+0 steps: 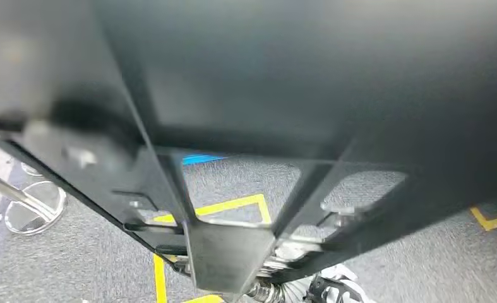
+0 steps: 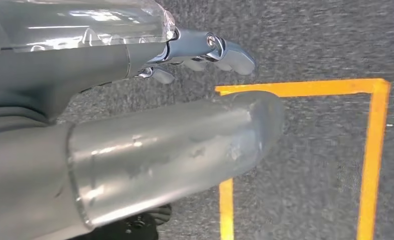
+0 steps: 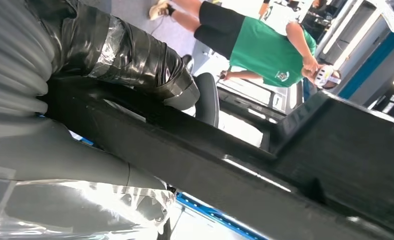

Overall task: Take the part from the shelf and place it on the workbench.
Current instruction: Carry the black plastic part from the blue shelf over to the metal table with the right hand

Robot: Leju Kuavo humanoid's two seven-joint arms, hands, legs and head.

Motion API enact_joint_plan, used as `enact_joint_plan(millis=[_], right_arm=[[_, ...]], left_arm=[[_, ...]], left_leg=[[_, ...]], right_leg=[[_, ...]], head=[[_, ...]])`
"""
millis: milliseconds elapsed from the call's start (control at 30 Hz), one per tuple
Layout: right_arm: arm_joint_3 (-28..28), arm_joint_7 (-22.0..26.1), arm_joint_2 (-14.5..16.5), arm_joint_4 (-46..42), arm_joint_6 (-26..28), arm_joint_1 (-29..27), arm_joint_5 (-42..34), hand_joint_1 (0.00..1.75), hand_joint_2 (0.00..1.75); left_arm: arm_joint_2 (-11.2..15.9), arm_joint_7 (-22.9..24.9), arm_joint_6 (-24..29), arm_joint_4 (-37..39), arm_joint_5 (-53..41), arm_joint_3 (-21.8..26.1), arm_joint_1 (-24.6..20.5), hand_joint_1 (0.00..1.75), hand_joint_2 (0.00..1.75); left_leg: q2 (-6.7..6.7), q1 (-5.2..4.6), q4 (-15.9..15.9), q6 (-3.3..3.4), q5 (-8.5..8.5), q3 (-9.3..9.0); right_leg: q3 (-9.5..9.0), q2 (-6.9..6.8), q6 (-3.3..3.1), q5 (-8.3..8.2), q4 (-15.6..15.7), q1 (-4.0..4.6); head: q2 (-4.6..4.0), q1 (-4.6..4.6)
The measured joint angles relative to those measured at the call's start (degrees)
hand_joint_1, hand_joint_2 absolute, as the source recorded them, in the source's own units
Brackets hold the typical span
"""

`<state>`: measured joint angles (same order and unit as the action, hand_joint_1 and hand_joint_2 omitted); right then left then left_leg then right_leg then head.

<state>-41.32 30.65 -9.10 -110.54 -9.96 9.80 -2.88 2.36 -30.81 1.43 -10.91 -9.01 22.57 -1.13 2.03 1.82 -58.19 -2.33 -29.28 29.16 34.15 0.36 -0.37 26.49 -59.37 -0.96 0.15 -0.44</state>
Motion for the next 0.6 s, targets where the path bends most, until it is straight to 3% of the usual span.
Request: enact_joint_plan(millis=[100, 167, 233, 267, 300, 333, 367, 433, 467, 500, 567, 600], right_arm=[[0.13, 0.13, -0.02, -0.43, 0.14, -0.27, 0.01, 1.75, 1.75], [0.22, 0.14, -0.03, -0.61, 0.18, -0.41, 0.02, 1.75, 1.75], [0.3, 0.15, -0.06, -0.67, 0.2, -0.59, 0.02, 1.75, 1.75], [0.32, 0.15, -0.07, -0.67, 0.21, -0.71, 0.02, 1.75, 1.75], [0.33, 0.16, -0.08, -0.68, 0.21, -0.82, 0.02, 1.75, 1.75], [0.35, 0.16, -0.08, -0.71, 0.21, -0.89, 0.02, 1.75, 1.75], [0.36, 0.17, -0.08, -0.77, 0.21, -0.91, 0.02, 1.75, 1.75], [0.39, 0.16, -0.08, -0.93, 0.21, -0.9, 0.03, 1.75, 1.75], [0.4, 0.15, -0.09, -1.01, 0.2, -0.91, 0.03, 1.75, 1.75], [0.41, 0.15, -0.1, -1.08, 0.2, -0.96, 0.04, 1.75, 1.75], [0.41, 0.16, -0.11, -1.26, 0.21, -1.12, 0.01, 1.75, 1.75], [0.42, 0.18, -0.11, -1.38, 0.25, -1.22, -0.06, 1.75, 1.75]], left_arm=[[-0.03, 0.18, 0.01, 0.0, -0.04, 0.17, 0.06, 0.0, 0.0], [-0.07, 0.22, 0.01, 0.0, -0.07, 0.18, -0.06, 0.0, 0.0], [-0.07, 0.25, 0.01, 0.0, -0.08, 0.19, -0.09, 0.0, 0.0], [-0.07, 0.28, 0.01, 0.0, -0.09, 0.2, -0.08, 0.0, 0.0], [-0.08, 0.33, 0.01, 0.0, -0.12, 0.2, -0.09, 0.0, 0.0], [-0.09, 0.38, 0.01, 0.0, -0.15, 0.21, -0.11, 0.0, 0.0], [-0.1, 0.43, 0.02, 0.0, -0.19, 0.21, -0.14, 0.0, 0.0], [-0.14, 0.48, 0.03, 0.0, -0.3, 0.21, -0.21, 0.0, 0.0], [-0.15, 0.51, 0.03, 0.0, -0.34, 0.21, -0.22, 0.0, 0.0], [-0.18, 0.54, 0.03, 0.0, -0.37, 0.2, -0.22, 0.0, 0.0], [-0.21, 0.58, 0.09, 0.0, -0.41, 0.2, -0.31, 0.0, 0.0], [-0.23, 0.61, 0.13, 0.0, -0.45, 0.19, -0.4, 0.0, 0.0]], left_leg=[[-1.13, 0.02, 0.48, 1.53, 0.16, 0.57], [-2.15, 0.09, 0.68, 2.57, 0.68, 1.0], [-3.17, -0.24, 0.61, 3.16, 1.0, 1.53], [-3.71, -0.4, 0.54, 3.28, 1.12, 1.77], [-4.24, -0.52, 0.43, 3.35, 1.19, 1.96], [-4.74, -0.61, 0.3, 3.36, 1.22, 2.08], [-5.19, -0.66, 0.16, 3.32, 1.21, 2.12], [-6.0, -0.83, -0.11, 3.04, 1.18, 2.17], [-6.39, -0.94, -0.19, 2.78, 1.21, 2.21], [-6.84, -1.05, -0.21, 2.49, 1.28, 2.25], [-7.63, -1.11, -0.16, 1.83, 1.35, 2.29], [-7.25, -1.03, -0.44, 1.52, 0.94, 2.41]], right_leg=[[0.88, 0.55, 1.1, 0.1, -0.88, -0.03], [2.75, 0.28, 1.52, 3.18, -5.17, -0.18], [5.73, 0.07, 1.8, 7.2, -12.57, -0.22], [6.62, 0.03, 1.85, 8.18, -15.22, -0.23], [6.53, -0.03, 1.82, 8.09, -15.95, -0.23], [5.27, -0.2, 1.68, 6.97, -14.4, -0.2], [3.06, -0.61, 1.46, 5.22, -10.96, -0.13], [-1.17, -2.65, 0.79, 2.89, -3.48, 0.38], [-2.19, -3.41, 0.44, 2.45, -1.29, 0.7], [-2.37, -3.76, 0.14, 2.49, -0.42, 1.0], [-1.98, -2.84, -0.53, 2.02, -0.13, 1.06], [-1.88, -2.37, -0.94, 1.72, 0.1, 0.92]], head=[[0.0, 0.01], [0.0, 0.01], [0.0, 0.0], [0.0, 0.0], [0.0, 0.0], [0.0, 0.0], [0.0, 0.01], [0.0, 0.01], [0.0, 0.0], [0.0, -0.01], [0.0, -0.01], [0.0, -0.01]])
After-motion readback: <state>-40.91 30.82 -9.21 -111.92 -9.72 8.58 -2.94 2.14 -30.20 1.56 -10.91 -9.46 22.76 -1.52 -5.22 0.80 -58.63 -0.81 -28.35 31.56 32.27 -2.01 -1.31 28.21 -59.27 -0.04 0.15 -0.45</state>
